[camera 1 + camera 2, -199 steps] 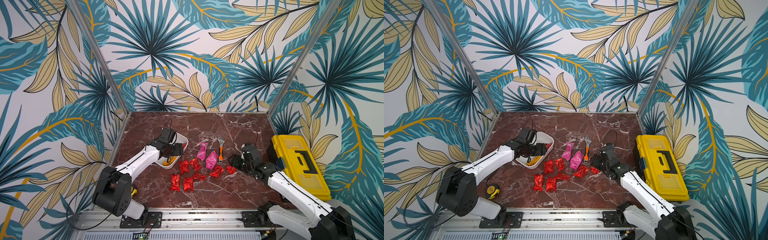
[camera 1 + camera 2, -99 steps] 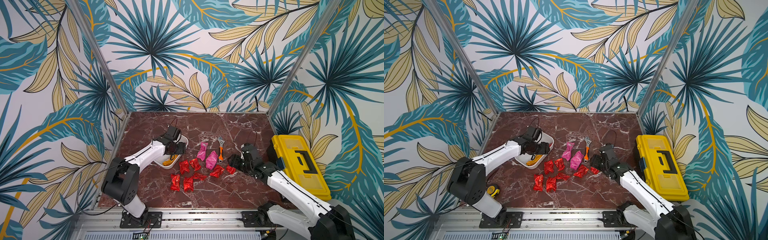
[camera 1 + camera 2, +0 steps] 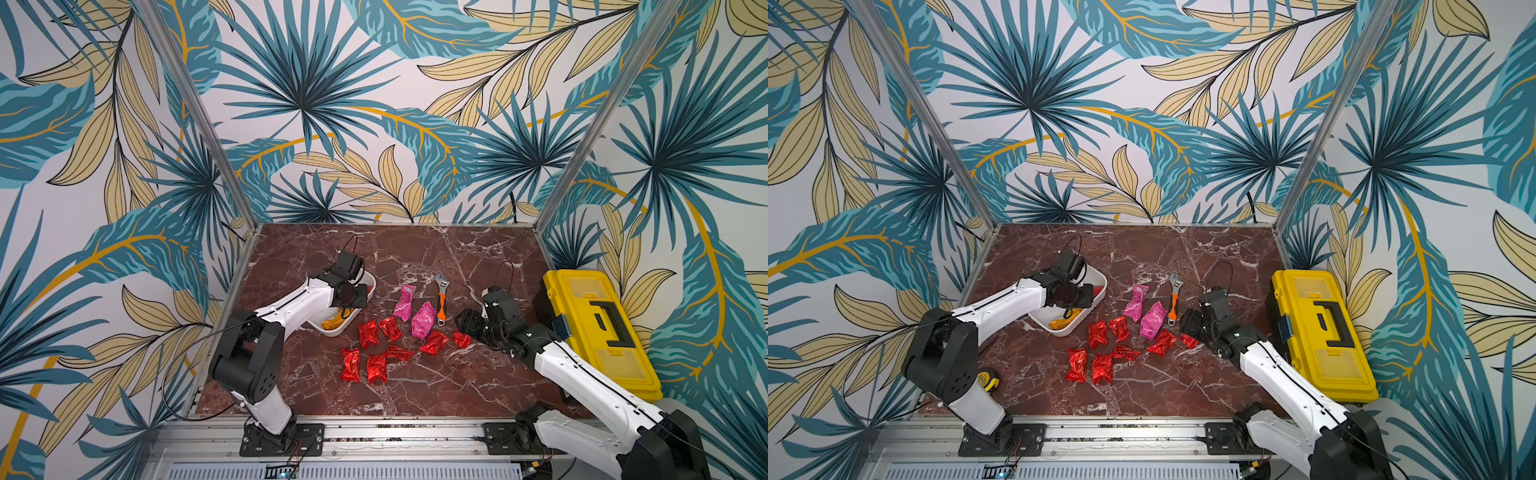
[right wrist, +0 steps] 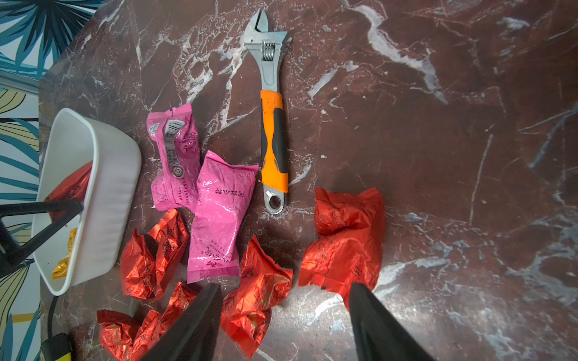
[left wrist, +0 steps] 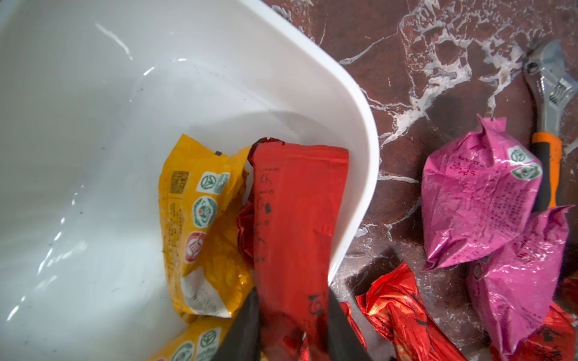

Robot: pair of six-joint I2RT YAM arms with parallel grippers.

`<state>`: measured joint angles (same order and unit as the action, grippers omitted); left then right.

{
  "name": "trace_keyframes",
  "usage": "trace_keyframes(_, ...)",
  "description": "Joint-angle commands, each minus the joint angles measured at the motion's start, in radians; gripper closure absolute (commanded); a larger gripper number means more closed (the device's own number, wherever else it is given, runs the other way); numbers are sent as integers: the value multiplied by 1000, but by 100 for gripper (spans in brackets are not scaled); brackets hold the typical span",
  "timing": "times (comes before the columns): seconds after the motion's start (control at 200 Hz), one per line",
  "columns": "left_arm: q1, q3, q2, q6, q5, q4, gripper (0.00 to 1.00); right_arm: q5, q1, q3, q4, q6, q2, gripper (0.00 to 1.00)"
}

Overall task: Take the tea bags out of the storage box
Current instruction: Pick up the tea bag from the storage box, then place the tea bag at the center of the board.

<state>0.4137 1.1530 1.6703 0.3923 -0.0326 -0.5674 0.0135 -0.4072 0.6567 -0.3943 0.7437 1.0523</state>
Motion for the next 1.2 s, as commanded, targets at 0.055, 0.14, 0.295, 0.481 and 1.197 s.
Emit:
trace_keyframes(0.055,2,52,-41,-11,22,-17,80,-8,3,4,2,0,-2,30)
trace_keyframes(0.14,2,56,-49,-15,25,-23,85,-10,3,4,2,-1,-5,30)
trace_keyframes(0.295,2,54,-89,-18,36,-35,96,-12,2,9,0,-3,-17,30)
trace_keyframes(0.481,4,-2,-222,-16,9,31,100,-63,2,40,6,-1,-16,30)
trace_keyframes(1.197,239,-302,-437,-201,0,551,100,-360,-160,273,471,219,201,22)
